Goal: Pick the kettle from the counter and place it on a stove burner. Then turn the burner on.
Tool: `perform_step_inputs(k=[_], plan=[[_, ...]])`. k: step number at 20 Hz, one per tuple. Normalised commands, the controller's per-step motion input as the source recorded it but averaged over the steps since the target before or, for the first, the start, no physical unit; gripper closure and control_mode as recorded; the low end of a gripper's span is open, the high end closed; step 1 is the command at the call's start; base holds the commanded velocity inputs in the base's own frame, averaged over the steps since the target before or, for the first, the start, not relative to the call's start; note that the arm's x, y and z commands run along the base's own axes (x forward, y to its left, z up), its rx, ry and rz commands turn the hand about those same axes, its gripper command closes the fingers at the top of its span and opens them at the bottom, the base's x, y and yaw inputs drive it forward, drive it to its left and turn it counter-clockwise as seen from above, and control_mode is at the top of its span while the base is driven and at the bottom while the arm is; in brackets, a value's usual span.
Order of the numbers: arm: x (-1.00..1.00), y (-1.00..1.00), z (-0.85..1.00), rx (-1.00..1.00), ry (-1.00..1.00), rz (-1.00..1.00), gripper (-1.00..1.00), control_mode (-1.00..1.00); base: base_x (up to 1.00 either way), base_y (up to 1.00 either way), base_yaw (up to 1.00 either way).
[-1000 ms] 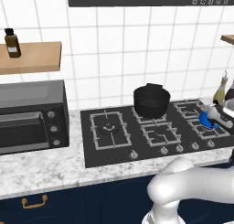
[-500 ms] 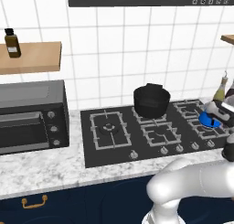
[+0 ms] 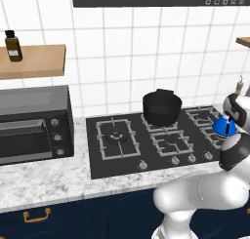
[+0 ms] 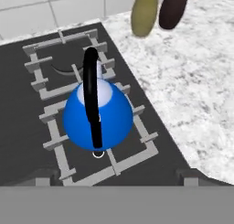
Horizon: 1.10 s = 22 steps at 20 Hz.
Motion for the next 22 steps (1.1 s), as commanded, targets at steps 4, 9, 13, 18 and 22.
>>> perform_step_inputs(k=[4, 9, 13, 18, 22], plan=[[-0.78, 0.35, -0.36, 0.00, 0.34, 0.17, -1.00, -1.00, 0.00, 0.00, 0.00], [0.12, 0.41, -0.41, 0.25, 0.23, 0.22, -1.00, -1.00, 0.00, 0.00, 0.00], [0.00, 0.21, -0.38, 0.07, 0.06, 0.12, -1.00, -1.00, 0.00, 0.00, 0.00], [0.03, 0.00, -0.29, -0.06, 0.08, 0.00, -1.00, -1.00, 0.00, 0.00, 0.00], [0.00, 0.00, -0.64, -0.05, 0.18, 0.00, -1.00, -1.00, 0.00, 0.00, 0.00]])
